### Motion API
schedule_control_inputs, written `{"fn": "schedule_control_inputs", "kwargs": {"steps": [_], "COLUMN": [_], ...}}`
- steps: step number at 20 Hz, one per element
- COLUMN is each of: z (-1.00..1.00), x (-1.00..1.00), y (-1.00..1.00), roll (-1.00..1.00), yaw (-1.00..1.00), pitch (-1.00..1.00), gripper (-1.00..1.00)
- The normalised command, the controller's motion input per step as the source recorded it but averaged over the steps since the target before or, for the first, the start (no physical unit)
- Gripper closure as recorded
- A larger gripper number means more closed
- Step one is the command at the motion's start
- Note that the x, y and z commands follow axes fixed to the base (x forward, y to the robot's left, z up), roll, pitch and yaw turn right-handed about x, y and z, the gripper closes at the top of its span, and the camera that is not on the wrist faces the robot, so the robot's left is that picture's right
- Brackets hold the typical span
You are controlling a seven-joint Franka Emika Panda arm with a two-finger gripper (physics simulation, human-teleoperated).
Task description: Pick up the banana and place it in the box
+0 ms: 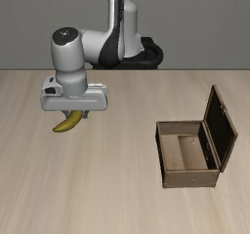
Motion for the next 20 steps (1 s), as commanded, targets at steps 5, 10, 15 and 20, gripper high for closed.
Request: {"fn": "schedule_control_inputs", "kwargs": {"steps": [5, 10, 15, 20], "z": [1.0, 1.0, 0.0, 0.0], "x": [0.0, 0.0, 0.0, 0.0], "y": [0.0, 0.0, 1.0, 1.0], "roll": [0.0, 0.0, 0.0, 0.0], "yaw": [0.0, 0.0, 0.0, 0.0], "pitch": [0.0, 0.0, 0.0, 0.0], "gripper": [1.0, 1.0, 1.0, 1.0]}}
